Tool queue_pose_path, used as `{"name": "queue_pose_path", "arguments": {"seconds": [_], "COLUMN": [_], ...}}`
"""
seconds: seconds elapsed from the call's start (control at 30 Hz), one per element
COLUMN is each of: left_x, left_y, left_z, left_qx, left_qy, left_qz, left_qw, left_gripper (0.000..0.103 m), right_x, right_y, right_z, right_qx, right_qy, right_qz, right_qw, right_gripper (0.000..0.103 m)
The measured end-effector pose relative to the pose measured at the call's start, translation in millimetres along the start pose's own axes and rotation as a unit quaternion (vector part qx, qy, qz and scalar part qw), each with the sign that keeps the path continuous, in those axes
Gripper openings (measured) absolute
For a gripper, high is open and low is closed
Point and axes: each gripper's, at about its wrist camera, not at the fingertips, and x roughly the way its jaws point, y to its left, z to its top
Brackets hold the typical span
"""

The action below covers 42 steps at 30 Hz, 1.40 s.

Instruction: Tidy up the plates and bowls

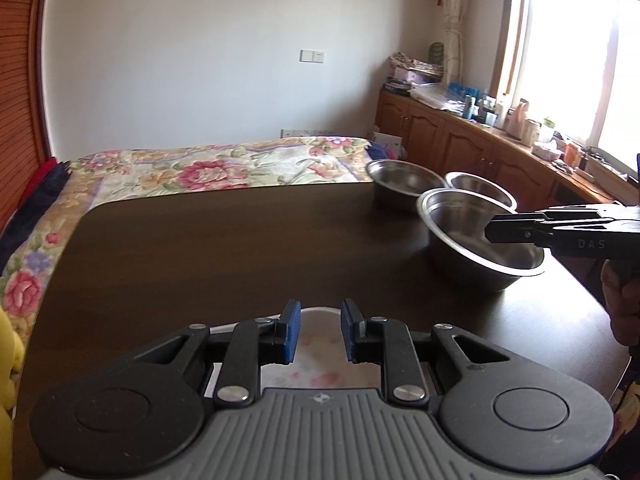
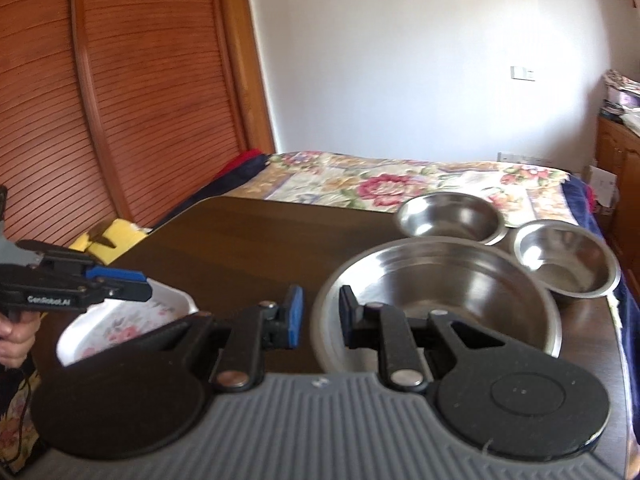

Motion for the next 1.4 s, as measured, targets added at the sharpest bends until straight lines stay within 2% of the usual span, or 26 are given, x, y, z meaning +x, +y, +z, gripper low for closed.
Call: {"name": "queue_pose_path", "arguments": {"seconds": [0.37, 0.5, 0.57, 0.67, 0.73, 0.87, 1.03, 1.1, 1.2, 1.4], "left_x": [29, 38, 43, 49, 52, 59, 67, 70, 76, 87], "left_y": [-37, -47, -51, -57, -60, -67, -76, -78, -80, -84], "left_z": [18, 22, 25, 28, 29, 31, 35, 36, 38, 41], "left_qx": [0.016, 0.021, 0.024, 0.026, 0.027, 0.027, 0.029, 0.026, 0.021, 0.011], "left_qy": [0.002, 0.004, 0.004, 0.004, 0.005, 0.006, 0.002, 0.001, 0.004, 0.003], "left_qz": [-0.029, -0.035, -0.038, -0.041, -0.043, -0.047, -0.048, -0.05, -0.055, -0.053], "left_qw": [0.9994, 0.9992, 0.999, 0.9988, 0.9987, 0.9985, 0.9984, 0.9984, 0.9983, 0.9985], "left_gripper": [0.024, 0.028, 0.029, 0.036, 0.04, 0.056, 0.07, 0.078, 0.083, 0.089], "right_x": [-14, -18, -19, -19, -20, -19, -16, -16, -13, -7], "right_y": [-40, -55, -61, -69, -73, -83, -94, -97, -101, -106], "right_z": [-6, -9, -10, -12, -13, -15, -19, -21, -24, -28], "right_qx": [0.017, 0.028, 0.032, 0.036, 0.036, 0.044, 0.052, 0.049, 0.052, 0.063], "right_qy": [-0.019, -0.026, -0.029, -0.031, -0.034, -0.038, -0.042, -0.044, -0.045, -0.041], "right_qz": [-0.047, -0.058, -0.065, -0.074, -0.081, -0.09, -0.098, -0.104, -0.109, -0.119], "right_qw": [0.999, 0.998, 0.997, 0.996, 0.995, 0.994, 0.993, 0.992, 0.992, 0.99], "right_gripper": [0.022, 0.032, 0.032, 0.037, 0.046, 0.057, 0.082, 0.084, 0.091, 0.092]}}
